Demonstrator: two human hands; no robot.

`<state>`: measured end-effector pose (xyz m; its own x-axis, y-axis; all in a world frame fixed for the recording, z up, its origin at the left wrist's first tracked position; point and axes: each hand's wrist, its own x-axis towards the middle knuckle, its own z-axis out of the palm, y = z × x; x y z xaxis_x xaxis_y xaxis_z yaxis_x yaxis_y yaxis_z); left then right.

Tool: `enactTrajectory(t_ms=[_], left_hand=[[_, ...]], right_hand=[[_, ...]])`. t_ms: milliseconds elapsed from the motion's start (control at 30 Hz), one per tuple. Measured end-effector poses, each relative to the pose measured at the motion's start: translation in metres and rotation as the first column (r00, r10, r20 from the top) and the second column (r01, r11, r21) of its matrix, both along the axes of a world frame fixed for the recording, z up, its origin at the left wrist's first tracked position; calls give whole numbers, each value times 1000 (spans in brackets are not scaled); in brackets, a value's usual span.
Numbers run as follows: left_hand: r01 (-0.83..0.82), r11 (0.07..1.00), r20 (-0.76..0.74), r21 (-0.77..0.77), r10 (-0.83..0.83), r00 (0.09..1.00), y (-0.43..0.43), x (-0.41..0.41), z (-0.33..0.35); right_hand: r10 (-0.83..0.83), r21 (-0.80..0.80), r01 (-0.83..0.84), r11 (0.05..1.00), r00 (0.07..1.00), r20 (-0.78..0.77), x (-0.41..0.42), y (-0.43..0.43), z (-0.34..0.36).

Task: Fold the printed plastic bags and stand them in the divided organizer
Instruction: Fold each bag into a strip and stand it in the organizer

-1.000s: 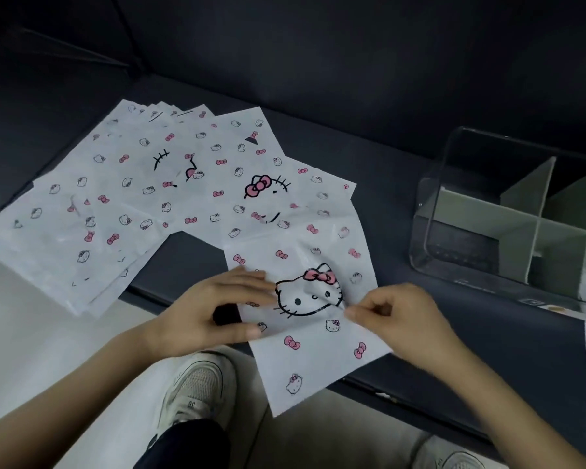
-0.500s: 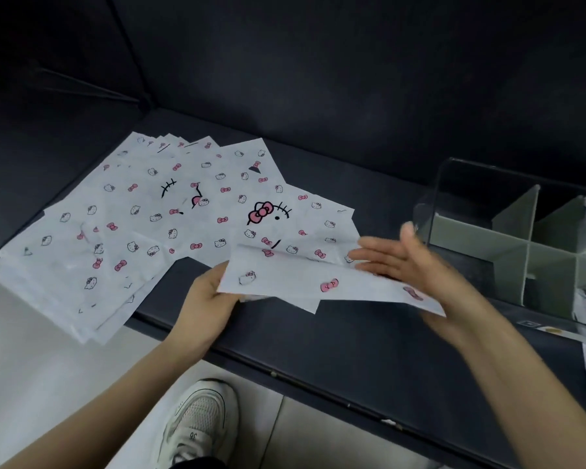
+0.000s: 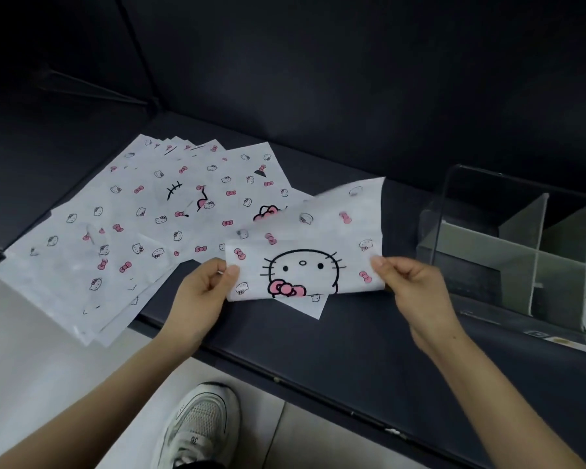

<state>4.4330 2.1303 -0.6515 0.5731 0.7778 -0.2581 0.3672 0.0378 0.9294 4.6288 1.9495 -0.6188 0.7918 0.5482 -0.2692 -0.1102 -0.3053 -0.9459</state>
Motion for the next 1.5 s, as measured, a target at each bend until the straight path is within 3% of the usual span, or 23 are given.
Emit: enactTrajectory(t_ms=[167, 300, 400, 500, 600, 767, 1167, 1233, 1300, 1333, 1367, 1500], left_hand=[[69, 981, -132, 179, -46, 990, -3, -8, 0], [93, 930, -264, 356, 5, 965, -11, -11, 2], [205, 727, -363, 655, 65, 930, -12, -10, 5], [332, 493, -347, 804, -64, 936, -16, -2, 2], [498, 416, -446, 761, -221, 867, -26, 13, -6], [684, 395, -635, 614, -268, 725, -30, 21, -32], [657, 391, -640, 645, -194, 744, -33, 19, -40], [668, 386, -656, 636, -185, 732, -34, 18, -40], [673, 382, -665, 633, -178, 726, -34, 19, -40], [675, 380, -668, 632, -176, 724, -34, 19, -41], [675, 380, -669, 632, -173, 723, -35, 19, -41], [668, 382, -660, 639, -174, 731, -35, 18, -42]], right_hand=[[111, -426, -13, 905, 973, 205, -12, -12, -26], [210, -577, -8, 817, 935, 285, -23, -10, -19], [258, -612, -19, 790, 917, 305, -22, -9, -20], [266, -603, -21, 797, 909, 320, -22, -11, -21], [269, -592, -21, 805, 904, 334, -20, -9, -20], [246, -615, 5, 788, 914, 323, -14, -2, -19], [284, -690, -18, 724, 919, 274, -7, 2, -22], [327, -710, 101, 697, 836, 440, -13, 2, -23], [397, -607, 290, 740, 541, 742, -24, -2, -31], [415, -563, 301, 770, 433, 800, -34, -1, -35], [442, -563, 256, 785, 404, 801, -43, 1, -39], [556, -654, 65, 754, 467, 688, -65, 3, -61]])
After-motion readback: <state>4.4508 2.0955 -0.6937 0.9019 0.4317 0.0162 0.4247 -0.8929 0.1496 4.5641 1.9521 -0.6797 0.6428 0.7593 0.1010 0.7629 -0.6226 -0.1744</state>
